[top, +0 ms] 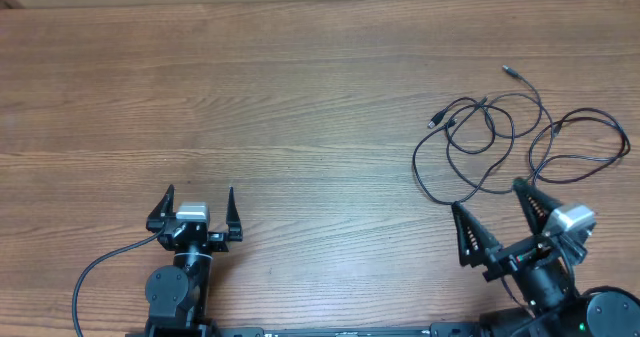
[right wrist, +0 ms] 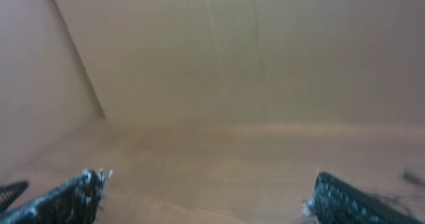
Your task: Untangle cables
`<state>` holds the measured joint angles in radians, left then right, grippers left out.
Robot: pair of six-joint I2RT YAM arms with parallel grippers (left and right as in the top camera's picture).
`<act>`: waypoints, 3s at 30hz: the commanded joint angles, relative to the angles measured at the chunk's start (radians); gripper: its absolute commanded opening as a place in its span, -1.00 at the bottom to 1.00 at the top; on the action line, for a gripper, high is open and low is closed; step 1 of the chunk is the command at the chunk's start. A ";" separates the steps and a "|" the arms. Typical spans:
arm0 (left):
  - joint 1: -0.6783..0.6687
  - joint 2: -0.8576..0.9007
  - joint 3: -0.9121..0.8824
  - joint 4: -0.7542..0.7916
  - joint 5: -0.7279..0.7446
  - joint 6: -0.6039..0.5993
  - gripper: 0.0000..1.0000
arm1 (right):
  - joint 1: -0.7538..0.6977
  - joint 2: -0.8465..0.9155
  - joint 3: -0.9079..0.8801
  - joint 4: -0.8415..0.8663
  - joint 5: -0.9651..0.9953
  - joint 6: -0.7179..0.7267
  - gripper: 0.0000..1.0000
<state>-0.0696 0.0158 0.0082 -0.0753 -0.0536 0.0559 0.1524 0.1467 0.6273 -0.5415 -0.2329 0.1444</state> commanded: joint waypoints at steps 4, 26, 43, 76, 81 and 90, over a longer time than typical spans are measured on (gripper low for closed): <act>0.004 -0.011 -0.003 0.002 -0.002 0.015 0.99 | -0.019 -0.065 -0.180 0.193 -0.008 -0.042 1.00; 0.004 -0.011 -0.003 0.002 -0.002 0.015 0.99 | -0.076 -0.144 -0.609 0.863 0.128 -0.049 1.00; 0.004 -0.011 -0.003 0.002 -0.002 0.015 0.99 | -0.075 -0.144 -0.619 0.463 0.157 -0.048 1.00; 0.004 -0.011 -0.003 0.002 -0.002 0.015 0.99 | -0.075 -0.144 -0.619 0.464 0.157 -0.048 1.00; 0.004 -0.011 -0.003 0.002 -0.002 0.015 0.98 | -0.075 -0.144 -0.619 0.464 0.157 -0.048 1.00; 0.004 -0.011 -0.003 0.002 -0.002 0.015 0.99 | -0.075 -0.144 -0.619 0.464 0.157 -0.048 1.00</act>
<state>-0.0696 0.0154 0.0082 -0.0757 -0.0536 0.0559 0.0792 0.0109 0.0185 -0.0818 -0.0887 0.1001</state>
